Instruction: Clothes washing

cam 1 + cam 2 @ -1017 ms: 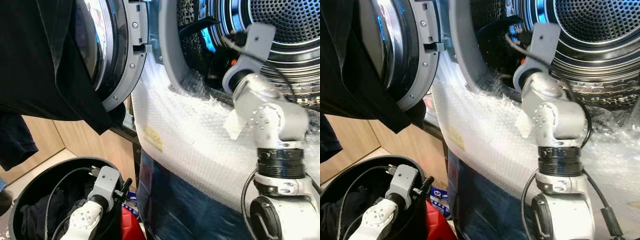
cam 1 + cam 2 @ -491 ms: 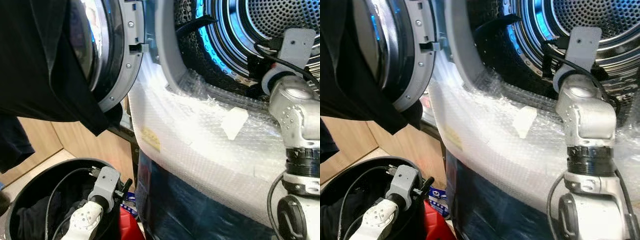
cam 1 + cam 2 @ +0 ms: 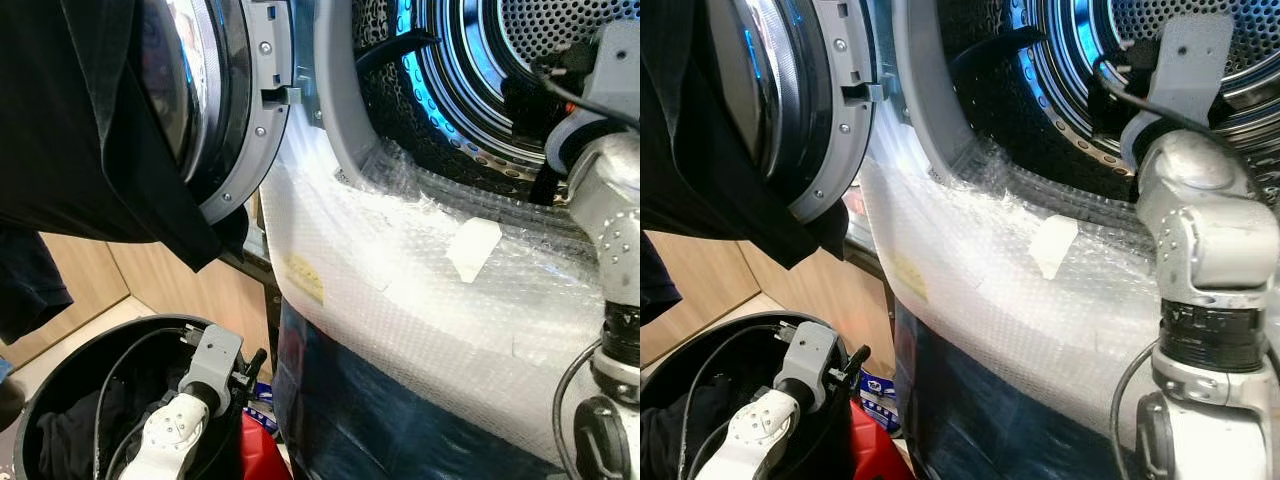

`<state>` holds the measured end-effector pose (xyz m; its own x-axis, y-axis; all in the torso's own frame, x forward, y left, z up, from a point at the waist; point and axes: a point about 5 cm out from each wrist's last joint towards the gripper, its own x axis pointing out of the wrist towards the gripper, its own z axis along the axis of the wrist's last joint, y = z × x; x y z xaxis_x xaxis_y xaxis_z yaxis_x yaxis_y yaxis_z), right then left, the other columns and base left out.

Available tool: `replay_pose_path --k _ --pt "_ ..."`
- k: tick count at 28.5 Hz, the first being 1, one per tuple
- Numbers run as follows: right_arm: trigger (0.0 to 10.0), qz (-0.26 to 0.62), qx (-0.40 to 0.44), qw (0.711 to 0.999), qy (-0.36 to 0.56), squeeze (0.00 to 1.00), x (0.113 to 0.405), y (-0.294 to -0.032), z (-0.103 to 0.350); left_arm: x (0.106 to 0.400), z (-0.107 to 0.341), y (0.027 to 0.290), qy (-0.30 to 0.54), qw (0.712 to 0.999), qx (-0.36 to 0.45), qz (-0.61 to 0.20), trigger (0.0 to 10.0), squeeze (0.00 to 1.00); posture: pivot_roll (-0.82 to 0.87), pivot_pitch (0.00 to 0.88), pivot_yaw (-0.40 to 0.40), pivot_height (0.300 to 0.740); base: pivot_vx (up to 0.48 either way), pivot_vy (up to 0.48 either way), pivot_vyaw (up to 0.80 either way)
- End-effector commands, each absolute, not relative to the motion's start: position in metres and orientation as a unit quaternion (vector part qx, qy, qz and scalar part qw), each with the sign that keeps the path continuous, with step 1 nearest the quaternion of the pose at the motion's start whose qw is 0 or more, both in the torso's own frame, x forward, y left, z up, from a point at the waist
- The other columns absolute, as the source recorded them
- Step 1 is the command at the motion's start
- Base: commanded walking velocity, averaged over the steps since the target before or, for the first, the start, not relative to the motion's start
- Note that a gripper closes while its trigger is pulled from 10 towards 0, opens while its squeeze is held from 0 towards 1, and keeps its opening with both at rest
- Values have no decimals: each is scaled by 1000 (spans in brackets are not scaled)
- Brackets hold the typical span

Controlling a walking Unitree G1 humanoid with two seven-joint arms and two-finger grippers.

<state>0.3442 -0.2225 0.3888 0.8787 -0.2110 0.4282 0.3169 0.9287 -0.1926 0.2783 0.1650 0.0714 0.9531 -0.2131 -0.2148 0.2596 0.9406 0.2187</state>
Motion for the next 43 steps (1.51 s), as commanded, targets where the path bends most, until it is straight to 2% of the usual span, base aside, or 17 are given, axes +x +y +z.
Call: replay_pose_path --k 1,2,4,9,10,13,17,20,21,23,24,26,28,30,33,36,43 --pt "10000 -144 -185 952 -197 0 350 -217 382 280 71 167 102 978 133 -122 10000 0 104 0 10 740 0 0 0" --pt "10000 -16 -152 984 -96 0 359 -191 351 282 73 169 97 980 128 -113 10000 0 99 0 15 740 0 0 0" --pt "10000 17 -124 989 -76 0 358 -183 345 282 74 168 96 981 125 -110 10000 0 112 0 9 740 0 0 0" --pt "10000 -150 -23 961 -229 0 355 -223 403 283 73 162 96 981 123 -118 10000 0 107 0 9 740 0 0 0" --pt "10000 -150 -23 961 -229 0 355 -223 403 283 73 162 96 981 123 -118 10000 0 107 0 9 740 0 0 0" --pt "10000 -12 -63 989 -136 0 368 -184 373 282 74 163 96 981 123 -118 10000 0 117 0 10 740 0 0 0" --pt "10000 -143 4 938 -315 0 344 -213 427 283 76 165 94 981 123 -113 10000 0 126 0 6 740 0 0 0" --pt "10000 -147 86 954 -247 0 356 -223 414 282 76 166 94 982 120 -108 10000 0 129 0 -4 740 0 0 0" --pt "10000 -121 18 980 -157 0 373 -207 381 282 75 165 94 982 122 -109 10000 0 124 0 -6 740 0 0 0" --pt "10000 -72 -35 993 -92 0 381 -186 346 281 74 164 94 982 120 -110 10000 0 140 0 -6 740 0 0 0" --pt "10000 -42 -1 993 -108 0 380 -171 344 282 75 162 93 983 117 -110 10000 0 141 0 -6 740 0 0 0" --pt "10000 -88 7 971 -223 0 369 -185 390 282 76 162 91 983 118 -110 10000 0 142 0 -7 740 0 0 0" --pt "10000 -107 30 957 -268 0 360 -195 411 280 75 162 91 983 118 -109 10000 0 144 0 -7 740 0 0 0" --pt "10000 -108 46 954 -275 0 356 -197 416 279 75 163 92 983 118 -109 10000 0 147 0 -7 740 0 0 0" --pt "10000 2 18 962 -274 0 353 -171 403 276 73 163 92 982 120 -112 10000 0 156 0 -7 740 0 0 0" --pt "10000 41 32 960 -274 0 349 -162 396 275 73 163 92 982 120 -112 10000 0 154 0 -6 740 0 0 0" --pt "10000 134 101 925 -340 0 315 -157 400 271 69 160 97 980 120 -122 10000 0 135 0 1 740 0 0 0"
